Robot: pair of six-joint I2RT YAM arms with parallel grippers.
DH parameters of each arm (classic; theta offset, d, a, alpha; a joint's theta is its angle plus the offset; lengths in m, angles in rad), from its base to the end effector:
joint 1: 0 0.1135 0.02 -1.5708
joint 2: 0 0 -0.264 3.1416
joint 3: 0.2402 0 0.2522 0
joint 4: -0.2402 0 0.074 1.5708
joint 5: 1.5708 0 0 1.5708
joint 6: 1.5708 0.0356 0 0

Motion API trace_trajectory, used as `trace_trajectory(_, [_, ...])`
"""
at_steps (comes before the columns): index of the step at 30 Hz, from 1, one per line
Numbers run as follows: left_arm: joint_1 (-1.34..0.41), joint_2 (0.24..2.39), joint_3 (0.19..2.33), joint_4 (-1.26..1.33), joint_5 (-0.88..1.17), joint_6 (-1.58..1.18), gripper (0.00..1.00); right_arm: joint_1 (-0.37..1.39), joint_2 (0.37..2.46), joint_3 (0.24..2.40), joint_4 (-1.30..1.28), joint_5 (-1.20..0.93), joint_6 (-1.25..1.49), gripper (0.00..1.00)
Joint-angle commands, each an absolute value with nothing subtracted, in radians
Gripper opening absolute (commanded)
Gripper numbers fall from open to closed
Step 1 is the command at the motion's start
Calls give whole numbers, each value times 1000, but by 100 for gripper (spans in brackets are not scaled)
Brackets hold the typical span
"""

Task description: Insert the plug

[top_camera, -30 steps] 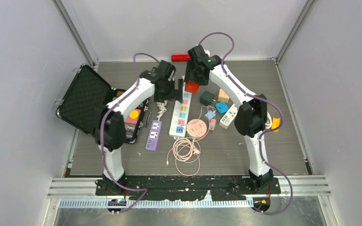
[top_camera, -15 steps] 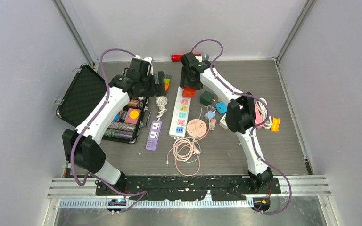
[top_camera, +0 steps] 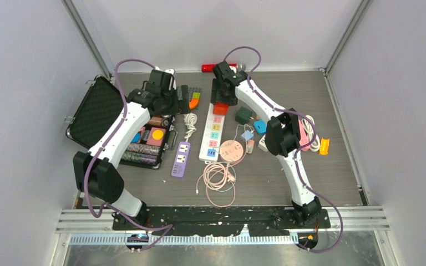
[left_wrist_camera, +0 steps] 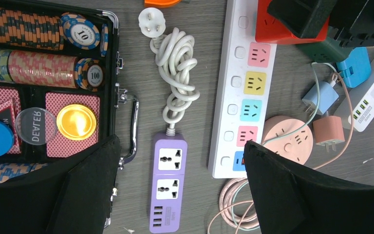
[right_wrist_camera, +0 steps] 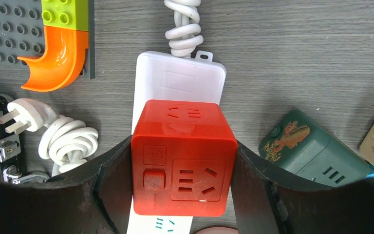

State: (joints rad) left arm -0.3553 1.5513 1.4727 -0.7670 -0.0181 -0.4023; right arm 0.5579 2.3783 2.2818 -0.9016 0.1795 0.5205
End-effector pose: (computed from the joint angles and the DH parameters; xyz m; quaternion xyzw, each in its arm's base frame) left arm 0.3157 -0.1164 0.3360 -0.0252 0.9346 -0.1233 0.3327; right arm 0.4440 0.2696 0.2405 0.0075 0.9557 0.0707 0.2856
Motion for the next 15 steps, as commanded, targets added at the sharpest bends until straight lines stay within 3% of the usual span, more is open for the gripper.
trace_trajectory(1, [-344,1542,1465,-740,-23,-377,94,560,2366,2315,-889,145,488,5])
trace_trajectory(15, [-337,1547,1448,-746,-23,-381,94,560,2425,2358,-974,245,488,5])
